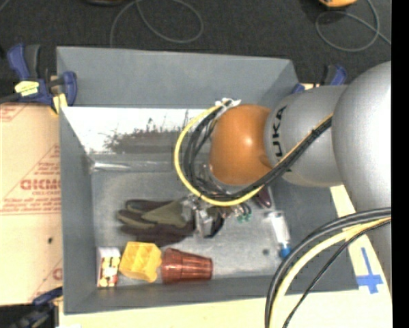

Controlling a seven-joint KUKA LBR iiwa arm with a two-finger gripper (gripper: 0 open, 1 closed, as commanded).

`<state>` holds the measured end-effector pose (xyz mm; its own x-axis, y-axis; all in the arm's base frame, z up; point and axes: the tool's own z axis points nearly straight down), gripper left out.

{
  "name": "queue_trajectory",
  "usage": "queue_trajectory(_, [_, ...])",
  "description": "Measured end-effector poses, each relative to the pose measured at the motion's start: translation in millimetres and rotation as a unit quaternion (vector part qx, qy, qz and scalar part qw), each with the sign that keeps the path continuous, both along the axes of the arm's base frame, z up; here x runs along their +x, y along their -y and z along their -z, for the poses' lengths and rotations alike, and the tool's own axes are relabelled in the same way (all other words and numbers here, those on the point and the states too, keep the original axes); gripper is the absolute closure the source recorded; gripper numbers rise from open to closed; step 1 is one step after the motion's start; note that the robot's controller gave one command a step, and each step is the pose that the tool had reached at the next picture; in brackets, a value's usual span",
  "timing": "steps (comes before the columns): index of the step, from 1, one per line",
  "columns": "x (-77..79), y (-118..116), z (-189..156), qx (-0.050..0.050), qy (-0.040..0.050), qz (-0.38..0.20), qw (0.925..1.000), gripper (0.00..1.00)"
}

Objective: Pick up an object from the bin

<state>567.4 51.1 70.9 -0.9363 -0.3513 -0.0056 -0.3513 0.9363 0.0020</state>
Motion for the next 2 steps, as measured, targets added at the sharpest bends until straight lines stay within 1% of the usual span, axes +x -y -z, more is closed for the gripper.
queue_trajectory(1, [0.0, 0, 0, 0.000, 0.0000, 0.000, 1.0000, 1.00])
queue_trajectory(2, [3.2, 4, -37, 0.000, 0.0022, 0.008, 1.0000, 1.00])
